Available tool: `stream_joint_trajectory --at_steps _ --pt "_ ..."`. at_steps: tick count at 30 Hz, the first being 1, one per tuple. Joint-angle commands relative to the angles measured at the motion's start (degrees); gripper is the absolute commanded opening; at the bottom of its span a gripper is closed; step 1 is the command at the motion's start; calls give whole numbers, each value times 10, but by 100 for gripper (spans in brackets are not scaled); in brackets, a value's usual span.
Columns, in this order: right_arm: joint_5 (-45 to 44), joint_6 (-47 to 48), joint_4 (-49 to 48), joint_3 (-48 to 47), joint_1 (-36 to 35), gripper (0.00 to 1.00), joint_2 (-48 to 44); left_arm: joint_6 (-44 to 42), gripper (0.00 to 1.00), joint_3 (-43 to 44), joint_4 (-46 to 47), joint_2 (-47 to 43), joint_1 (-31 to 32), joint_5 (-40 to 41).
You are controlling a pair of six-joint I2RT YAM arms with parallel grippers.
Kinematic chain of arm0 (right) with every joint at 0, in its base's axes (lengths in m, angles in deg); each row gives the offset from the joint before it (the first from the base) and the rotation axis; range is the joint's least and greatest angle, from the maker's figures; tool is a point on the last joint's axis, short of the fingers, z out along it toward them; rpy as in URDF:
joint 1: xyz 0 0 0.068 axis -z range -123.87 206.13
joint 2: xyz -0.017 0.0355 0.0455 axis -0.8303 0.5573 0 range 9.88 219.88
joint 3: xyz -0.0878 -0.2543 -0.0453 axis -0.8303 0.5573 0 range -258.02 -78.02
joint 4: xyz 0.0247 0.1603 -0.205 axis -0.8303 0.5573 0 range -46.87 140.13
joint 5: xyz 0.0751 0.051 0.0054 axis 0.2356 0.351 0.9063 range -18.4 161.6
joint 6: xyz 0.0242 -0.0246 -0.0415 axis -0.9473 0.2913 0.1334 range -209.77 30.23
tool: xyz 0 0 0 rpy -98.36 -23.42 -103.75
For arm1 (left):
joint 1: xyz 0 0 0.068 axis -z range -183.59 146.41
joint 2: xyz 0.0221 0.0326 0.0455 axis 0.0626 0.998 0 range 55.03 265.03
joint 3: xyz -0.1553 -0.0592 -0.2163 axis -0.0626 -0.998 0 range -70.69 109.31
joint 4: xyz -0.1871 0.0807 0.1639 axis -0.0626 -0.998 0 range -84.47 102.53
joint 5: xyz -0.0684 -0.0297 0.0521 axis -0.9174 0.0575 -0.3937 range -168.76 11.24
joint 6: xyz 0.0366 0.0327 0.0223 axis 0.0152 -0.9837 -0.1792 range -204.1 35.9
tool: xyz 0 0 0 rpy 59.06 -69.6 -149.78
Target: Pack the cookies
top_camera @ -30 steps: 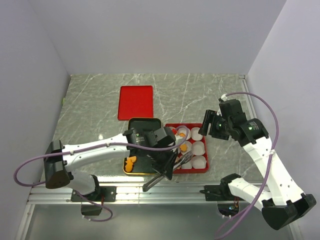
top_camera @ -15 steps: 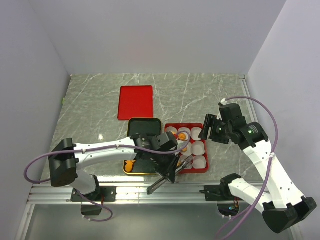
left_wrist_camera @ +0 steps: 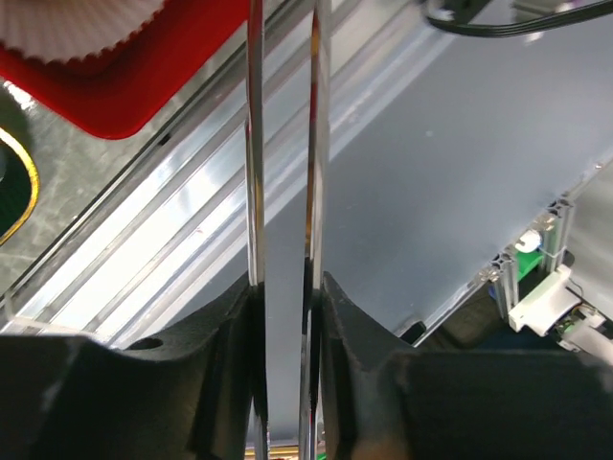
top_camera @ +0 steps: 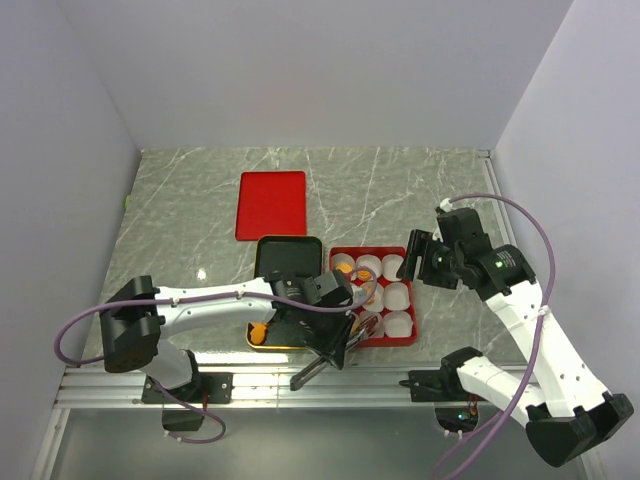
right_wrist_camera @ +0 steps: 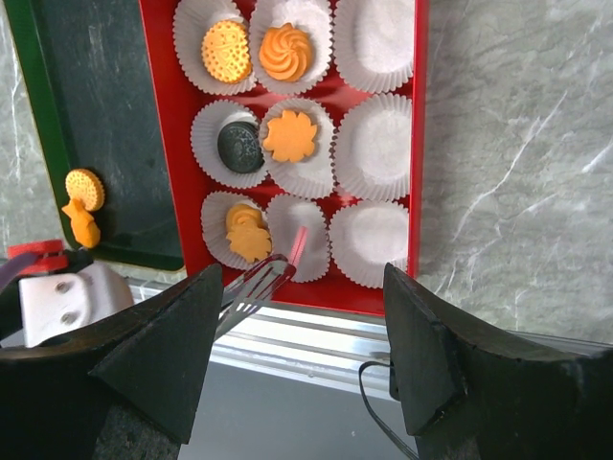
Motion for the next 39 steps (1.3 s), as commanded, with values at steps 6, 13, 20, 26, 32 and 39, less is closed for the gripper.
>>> stream_joint_trajectory --at_steps 6,13,20,26,32,39 --pt "-5 2 -15 -6 -10 74 7 3 41 -15 19 5 3 17" --pt "-9 3 -14 -9 -10 74 7 -3 48 15 -11 12 3 49" --pt "-7 1 -14 -3 -9 74 1 0 51 84 -124 -54 -14 130" --pt "4 -3 -21 3 -10 74 1 29 55 77 -229 -165 -55 198" --pt "24 -10 -31 9 -11 74 4 89 56 -18 -311 -293 -89 205" --pt "52 -17 -41 22 -11 74 11 197 56 -86 -385 -415 -89 196"
